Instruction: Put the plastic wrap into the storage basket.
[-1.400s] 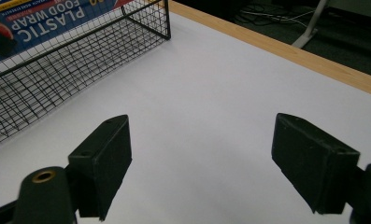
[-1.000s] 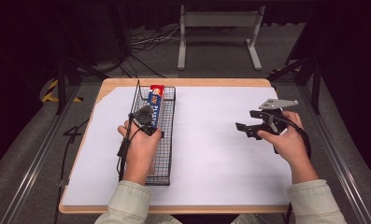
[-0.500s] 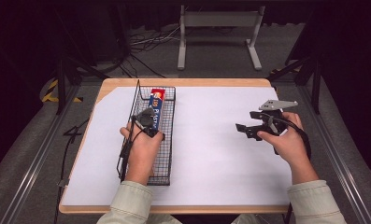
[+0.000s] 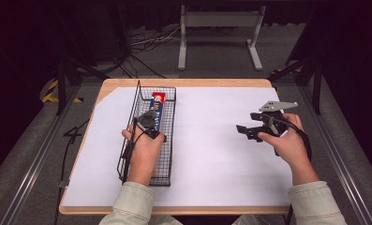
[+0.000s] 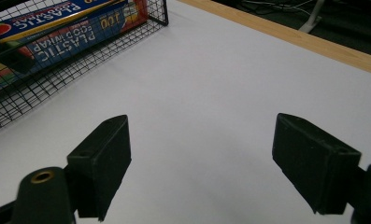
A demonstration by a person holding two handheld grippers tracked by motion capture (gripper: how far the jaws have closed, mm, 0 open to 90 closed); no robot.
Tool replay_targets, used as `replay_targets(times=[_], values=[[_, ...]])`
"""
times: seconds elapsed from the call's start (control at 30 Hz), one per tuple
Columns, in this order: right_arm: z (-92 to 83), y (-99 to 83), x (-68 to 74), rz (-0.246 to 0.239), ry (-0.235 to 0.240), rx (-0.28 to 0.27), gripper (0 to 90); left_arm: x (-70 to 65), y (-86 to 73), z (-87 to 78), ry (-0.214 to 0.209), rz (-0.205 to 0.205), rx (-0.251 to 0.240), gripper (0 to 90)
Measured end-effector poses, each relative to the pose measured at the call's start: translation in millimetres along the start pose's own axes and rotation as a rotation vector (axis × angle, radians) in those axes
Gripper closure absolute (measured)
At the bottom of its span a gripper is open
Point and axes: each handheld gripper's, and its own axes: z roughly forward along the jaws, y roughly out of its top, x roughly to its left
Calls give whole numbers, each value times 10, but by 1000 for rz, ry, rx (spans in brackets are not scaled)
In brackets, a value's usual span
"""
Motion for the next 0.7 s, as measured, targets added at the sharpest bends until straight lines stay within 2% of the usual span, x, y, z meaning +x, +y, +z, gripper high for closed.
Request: replay_targets(times=[0.27, 0.37, 0.4, 0.47, 0.53, 0.57, 0.6, 0.63, 0.7], values=[[5, -9, -4, 3, -1, 2, 200, 14, -4, 17, -2, -4, 9, 385], [10, -11, -2, 1, 0, 4, 200, 16, -15, 62, -1, -10, 32, 369], [12, -12, -1, 0, 1, 5, 200, 15, -19, 61, 8, -6, 19, 348], [16, -13, 1, 1, 2, 4, 200, 20, -19, -7, -25, -3, -12, 311], [23, -16, 2, 1, 2, 5, 199, 18, -15, -88, -15, 16, -46, 261], [27, -19, 3, -1, 2, 5, 198, 23, -12, -130, -25, 17, -60, 262], [30, -22, 4, -2, 3, 4, 198, 33, -8, -179, -30, 21, -83, 260], [35, -26, 5, -1, 3, 3, 197, 45, -6, -250, -20, 30, -128, 253], [45, -41, 2, 5, 4, 5, 197, 71, 2, -375, -52, 51, -175, 261]])
